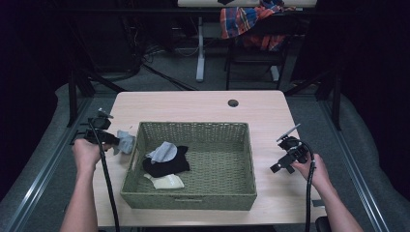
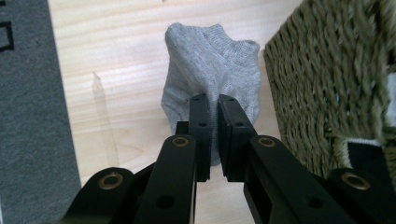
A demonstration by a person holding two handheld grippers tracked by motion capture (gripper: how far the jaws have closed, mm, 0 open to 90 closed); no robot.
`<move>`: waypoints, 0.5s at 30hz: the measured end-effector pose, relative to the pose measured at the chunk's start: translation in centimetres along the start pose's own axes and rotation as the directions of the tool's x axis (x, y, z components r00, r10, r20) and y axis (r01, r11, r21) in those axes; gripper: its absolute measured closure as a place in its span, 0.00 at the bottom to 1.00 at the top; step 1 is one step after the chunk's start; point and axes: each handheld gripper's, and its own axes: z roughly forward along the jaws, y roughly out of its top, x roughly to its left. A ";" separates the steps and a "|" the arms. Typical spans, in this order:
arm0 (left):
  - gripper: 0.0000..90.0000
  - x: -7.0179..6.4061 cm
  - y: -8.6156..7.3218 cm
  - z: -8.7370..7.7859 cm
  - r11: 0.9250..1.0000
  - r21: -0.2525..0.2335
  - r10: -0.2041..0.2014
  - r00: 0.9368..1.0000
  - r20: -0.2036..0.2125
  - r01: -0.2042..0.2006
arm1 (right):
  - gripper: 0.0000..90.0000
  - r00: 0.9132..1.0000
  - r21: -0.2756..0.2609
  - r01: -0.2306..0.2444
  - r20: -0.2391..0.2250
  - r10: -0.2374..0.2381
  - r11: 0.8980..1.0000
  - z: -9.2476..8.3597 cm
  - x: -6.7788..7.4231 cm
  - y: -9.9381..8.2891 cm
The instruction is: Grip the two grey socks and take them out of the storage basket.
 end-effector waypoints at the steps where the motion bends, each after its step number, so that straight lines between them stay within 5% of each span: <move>1: 0.95 -0.1 0.0 0.0 1.000 0.000 0.002 1.000 -0.006 -0.002 | 0.07 1.000 -0.022 -0.014 -0.002 0.014 1.000 0.1 0.1 -0.1; 4: 0.95 -0.1 -0.1 0.4 1.000 0.006 -0.001 1.000 -0.001 0.001 | 0.07 1.000 0.014 0.017 0.004 -0.017 1.000 -0.2 0.0 0.1; 11: 0.94 -0.2 -0.4 2.3 0.998 0.070 0.005 1.000 -0.021 -0.003 | 0.07 1.000 -0.033 -0.019 -0.007 0.019 0.999 0.1 0.1 -0.1; 13: 0.94 0.0 -0.5 2.8 0.996 0.089 0.000 1.000 -0.012 0.001 | 0.07 1.000 0.016 0.017 0.005 -0.017 1.000 -0.2 0.0 0.1; 15: 0.93 0.2 -0.6 2.9 0.997 0.079 -0.019 1.000 -0.003 0.019 | 0.07 1.000 0.003 0.007 0.002 -0.007 1.000 -0.1 0.0 0.1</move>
